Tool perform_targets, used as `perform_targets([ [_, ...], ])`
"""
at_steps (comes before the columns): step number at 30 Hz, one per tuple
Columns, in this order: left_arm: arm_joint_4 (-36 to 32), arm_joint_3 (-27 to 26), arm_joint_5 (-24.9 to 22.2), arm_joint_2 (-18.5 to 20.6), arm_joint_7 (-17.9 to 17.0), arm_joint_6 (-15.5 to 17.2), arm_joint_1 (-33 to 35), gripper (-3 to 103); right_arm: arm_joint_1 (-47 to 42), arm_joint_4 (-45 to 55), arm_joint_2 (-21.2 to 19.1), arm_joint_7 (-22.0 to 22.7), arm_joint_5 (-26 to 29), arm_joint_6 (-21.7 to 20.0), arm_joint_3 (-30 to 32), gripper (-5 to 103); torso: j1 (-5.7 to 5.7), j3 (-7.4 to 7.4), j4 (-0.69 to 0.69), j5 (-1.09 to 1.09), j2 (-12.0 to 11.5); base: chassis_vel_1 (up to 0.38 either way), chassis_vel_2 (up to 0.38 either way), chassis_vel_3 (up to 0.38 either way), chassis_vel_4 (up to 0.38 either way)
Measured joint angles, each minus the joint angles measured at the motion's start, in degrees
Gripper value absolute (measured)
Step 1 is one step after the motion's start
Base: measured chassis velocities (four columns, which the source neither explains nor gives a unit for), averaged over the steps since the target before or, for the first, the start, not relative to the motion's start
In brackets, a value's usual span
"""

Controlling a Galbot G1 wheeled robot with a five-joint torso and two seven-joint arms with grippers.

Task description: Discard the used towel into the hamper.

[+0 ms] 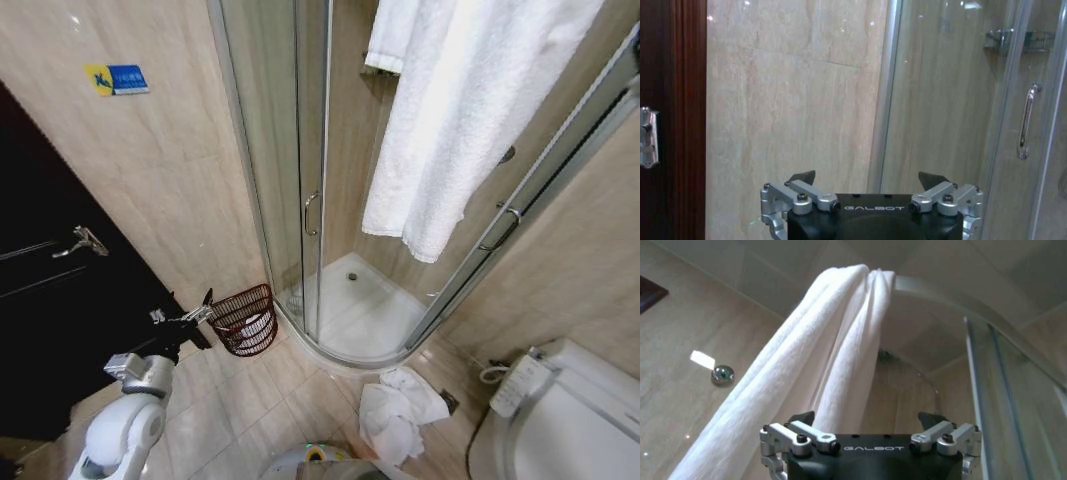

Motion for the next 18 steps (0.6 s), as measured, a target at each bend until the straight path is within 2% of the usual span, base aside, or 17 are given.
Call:
perform_targets([
  [2, 0.0, 0.0, 0.0, 0.0, 0.0, 0.0, 0.0, 100, 4.1, -1.8, -2.6, 0.0, 0.9, -0.5, -3.4, 100, 0.56, 0.61, 0.01, -0.01, 1.2, 0.000, 0.000, 0.000, 0.000],
  [3, 0.0, 0.0, 0.0, 0.0, 0.0, 0.0, 0.0, 100, 4.1, -1.8, -2.6, 0.0, 0.9, -0.5, -3.4, 100, 0.56, 0.61, 0.01, -0.01, 1.2, 0.000, 0.000, 0.000, 0.000],
  [5, 0.0, 0.0, 0.0, 0.0, 0.0, 0.0, 0.0, 100, 7.0, -4.0, -5.4, 0.0, 2.0, -1.2, -5.2, 100, 1.16, 1.31, 0.02, -0.01, 2.4, 0.000, 0.000, 0.000, 0.000],
  [6, 0.0, 0.0, 0.0, 0.0, 0.0, 0.0, 0.0, 100, 7.0, -4.0, -5.4, 0.0, 2.0, -1.2, -5.2, 100, 1.16, 1.31, 0.02, -0.01, 2.4, 0.000, 0.000, 0.000, 0.000],
  [8, 0.0, 0.0, 0.0, 0.0, 0.0, 0.0, 0.0, 100, 8.2, -6.1, -8.2, -0.5, 3.1, -1.2, -5.1, 100, 1.70, 1.95, 0.01, 0.00, 3.6, 0.000, 0.000, 0.000, 0.000],
  [11, 0.0, 0.0, 0.0, 0.0, 0.0, 0.0, 0.0, 100, 9.4, -8.8, -11.7, -2.3, 8.1, -1.3, -4.5, 100, 2.49, 2.86, 0.00, -0.01, 5.4, 0.000, 0.000, 0.000, 0.000],
  [15, 0.0, 0.0, 0.0, 0.0, 0.0, 0.0, 0.0, 100, 9.5, -8.4, -12.3, -2.9, 12.4, -1.9, -3.8, 100, 3.05, 3.47, 0.00, -0.02, 6.5, 0.000, 0.000, 0.000, 0.000],
  [18, 0.0, 0.0, 0.0, 0.0, 0.0, 0.0, 0.0, 100, 7.1, -6.6, -11.0, -2.6, 11.9, -2.1, -1.7, 100, 3.19, 3.60, 0.01, -0.01, 6.7, 0.000, 0.000, 0.000, 0.000],
])
